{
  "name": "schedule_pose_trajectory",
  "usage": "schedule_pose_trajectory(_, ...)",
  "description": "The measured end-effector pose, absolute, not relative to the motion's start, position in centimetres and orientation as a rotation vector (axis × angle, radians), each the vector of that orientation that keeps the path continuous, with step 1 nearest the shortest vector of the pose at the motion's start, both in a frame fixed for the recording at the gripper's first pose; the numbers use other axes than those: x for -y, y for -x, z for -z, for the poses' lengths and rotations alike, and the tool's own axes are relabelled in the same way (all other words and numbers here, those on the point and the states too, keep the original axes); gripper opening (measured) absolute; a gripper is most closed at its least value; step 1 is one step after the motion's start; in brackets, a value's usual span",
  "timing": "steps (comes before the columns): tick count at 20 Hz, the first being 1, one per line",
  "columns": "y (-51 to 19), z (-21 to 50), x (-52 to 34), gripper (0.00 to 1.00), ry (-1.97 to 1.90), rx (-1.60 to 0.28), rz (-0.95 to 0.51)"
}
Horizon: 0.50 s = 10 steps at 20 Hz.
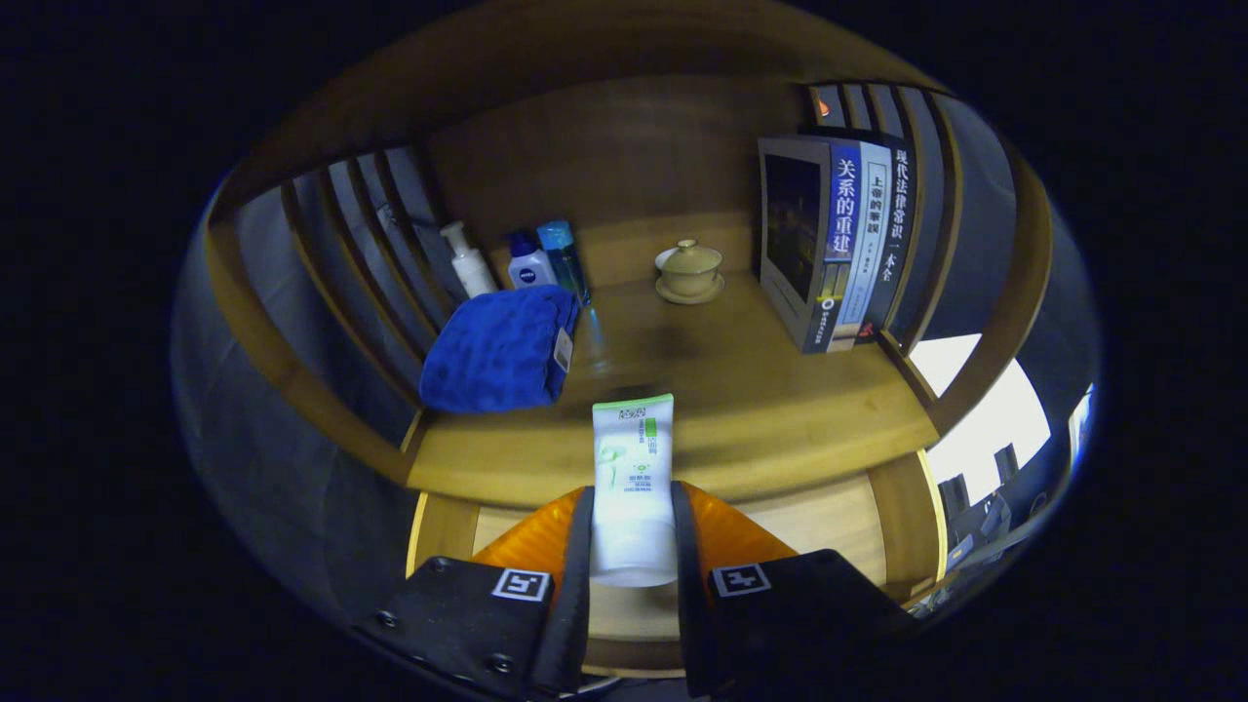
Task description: Pull open the drawer, take out the items inside it, and place them on the countertop above the cabinet.
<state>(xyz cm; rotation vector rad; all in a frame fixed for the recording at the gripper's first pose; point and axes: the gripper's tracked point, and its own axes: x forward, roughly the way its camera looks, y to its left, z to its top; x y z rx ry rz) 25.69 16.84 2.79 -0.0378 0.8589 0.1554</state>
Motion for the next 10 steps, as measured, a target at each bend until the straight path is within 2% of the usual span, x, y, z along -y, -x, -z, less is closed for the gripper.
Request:
schedule_pose_trajectory(6, -31.2, 0.1, -17.3, 0.47, 0.026, -0.844, -0.129)
schedule_pose_trajectory(10, -32.2, 2.9, -16.4, 0.49, 0.075, -0.891, -0.095)
